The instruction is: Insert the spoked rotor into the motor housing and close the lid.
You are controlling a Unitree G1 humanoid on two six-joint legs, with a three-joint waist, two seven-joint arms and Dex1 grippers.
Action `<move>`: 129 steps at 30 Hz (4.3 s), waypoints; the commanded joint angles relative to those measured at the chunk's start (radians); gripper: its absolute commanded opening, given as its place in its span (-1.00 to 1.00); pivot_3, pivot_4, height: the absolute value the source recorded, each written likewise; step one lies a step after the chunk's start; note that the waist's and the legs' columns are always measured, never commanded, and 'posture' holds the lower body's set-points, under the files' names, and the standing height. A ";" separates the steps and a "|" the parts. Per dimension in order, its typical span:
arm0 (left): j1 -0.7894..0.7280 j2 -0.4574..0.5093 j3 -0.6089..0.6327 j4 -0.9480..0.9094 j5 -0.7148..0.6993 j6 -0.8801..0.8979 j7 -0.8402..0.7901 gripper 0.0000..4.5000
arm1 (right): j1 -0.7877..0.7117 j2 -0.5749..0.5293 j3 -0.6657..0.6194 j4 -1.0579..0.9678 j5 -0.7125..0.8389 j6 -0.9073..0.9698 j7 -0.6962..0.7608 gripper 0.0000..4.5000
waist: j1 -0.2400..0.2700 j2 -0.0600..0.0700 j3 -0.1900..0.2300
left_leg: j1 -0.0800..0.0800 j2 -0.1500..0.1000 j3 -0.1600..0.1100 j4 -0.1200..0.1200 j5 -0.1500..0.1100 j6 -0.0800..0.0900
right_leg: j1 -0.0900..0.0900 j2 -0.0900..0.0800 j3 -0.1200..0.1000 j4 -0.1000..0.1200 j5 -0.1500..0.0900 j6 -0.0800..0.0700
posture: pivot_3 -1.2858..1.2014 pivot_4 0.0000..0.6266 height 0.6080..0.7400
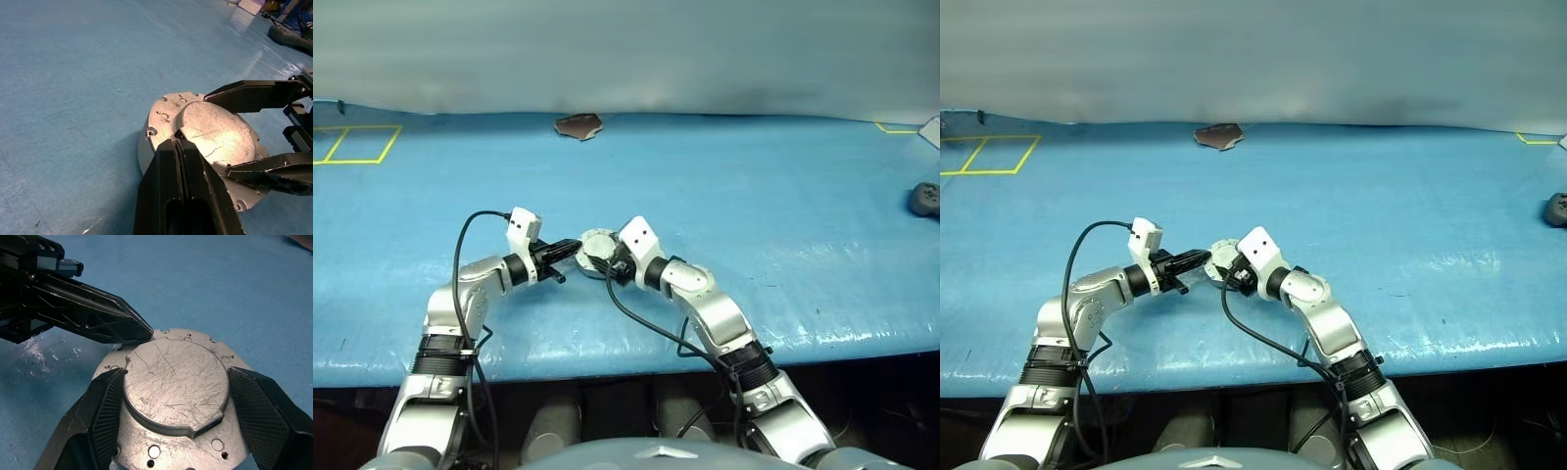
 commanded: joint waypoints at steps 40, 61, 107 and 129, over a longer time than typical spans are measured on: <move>0.003 0.002 -0.101 -0.005 0.099 0.025 -0.043 -1.00 | 0.042 -0.013 -0.021 -0.050 0.005 0.050 -0.003 0.45 | 0.018 0.002 -0.009 | 0.002 0.000 -0.002 -0.002 -0.001 -0.001 | 0.004 -0.001 -0.002 -0.005 -0.001 0.000 | 0.03 -0.52 1.00; 0.025 -0.006 -0.087 -0.028 0.077 0.016 -0.056 -1.00 | 0.126 0.093 -0.254 -0.313 0.357 0.141 0.003 0.99 | 0.028 0.002 -0.009 | -0.001 -0.001 -0.004 -0.011 -0.001 0.000 | 0.002 -0.001 -0.003 -0.015 -0.002 0.001 | 0.03 -0.52 1.00; 0.038 -0.014 -0.083 -0.050 0.087 -0.051 -0.042 -1.00 | 0.166 0.228 -0.502 -0.027 0.837 0.455 -0.157 0.99 | 0.021 0.004 -0.008 | -0.005 -0.001 -0.003 -0.011 -0.002 0.000 | -0.002 -0.001 -0.003 -0.015 -0.003 0.002 | 0.03 -0.52 1.00; 0.038 -0.015 -0.078 -0.048 0.093 -0.061 -0.033 -1.00 | 0.169 0.197 -0.469 -0.023 0.837 0.442 -0.160 -0.44 | 0.019 0.004 -0.008 | -0.005 -0.001 -0.003 -0.011 -0.002 0.000 | -0.002 -0.001 -0.002 -0.014 -0.002 0.002 | 0.03 -0.52 1.00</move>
